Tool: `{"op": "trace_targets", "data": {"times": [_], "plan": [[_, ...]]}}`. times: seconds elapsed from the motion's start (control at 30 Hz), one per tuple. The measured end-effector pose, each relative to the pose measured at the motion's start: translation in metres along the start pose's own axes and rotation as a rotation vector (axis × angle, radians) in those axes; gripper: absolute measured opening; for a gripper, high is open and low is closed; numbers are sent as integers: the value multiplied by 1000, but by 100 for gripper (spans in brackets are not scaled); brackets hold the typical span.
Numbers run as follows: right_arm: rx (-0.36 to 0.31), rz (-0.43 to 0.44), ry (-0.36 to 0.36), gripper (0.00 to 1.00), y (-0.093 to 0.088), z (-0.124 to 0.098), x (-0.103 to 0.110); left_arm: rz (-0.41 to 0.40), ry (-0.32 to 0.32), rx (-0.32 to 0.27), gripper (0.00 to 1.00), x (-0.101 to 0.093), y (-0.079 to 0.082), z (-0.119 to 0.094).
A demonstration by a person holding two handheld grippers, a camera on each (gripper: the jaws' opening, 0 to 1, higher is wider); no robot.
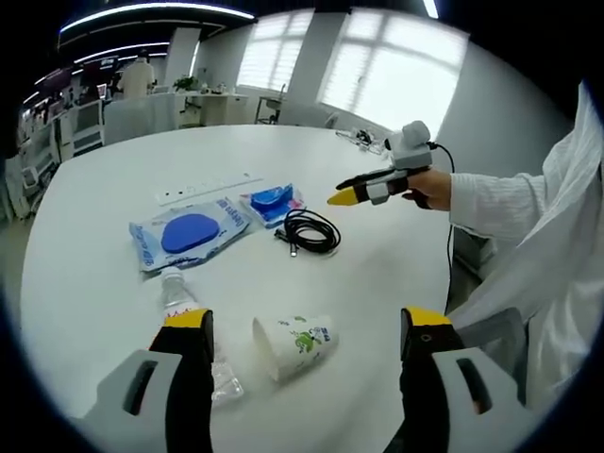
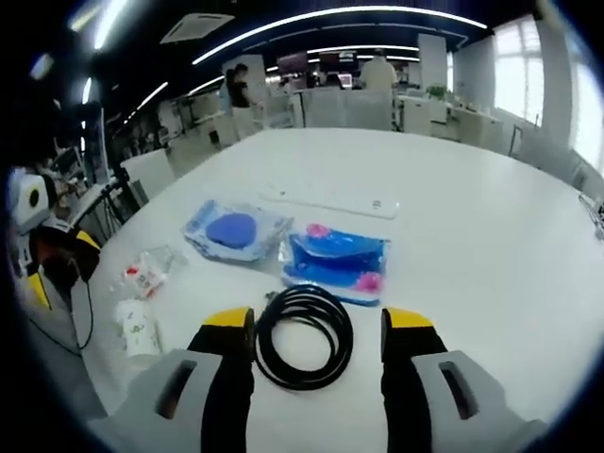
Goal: Arrange the tabletop items into an orderly group along one side of the table until the central work area is clear of visible clutter.
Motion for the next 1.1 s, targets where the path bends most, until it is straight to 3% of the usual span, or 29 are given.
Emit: {"op": "trace_targets", "data": {"times": [0.77,1.1], "plan": [[-8,-10,92,61,12,-10,37,-18,60,-26,87,14,-4,-27],[-4,-2,153,63,15,-6,68,-31,95,-33,87,23,-9,-43]]}}
Point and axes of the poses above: the point that each gripper's makers call its tool centre point, and the gripper's own axes: z roughly forward along the fingers, x roughly to its left, y roughly out of its top, the point moved 1 cm from there along -z, roughly backward along the fingers, and after that the axes turned 14 degrees about z, right-handed, at the moved point
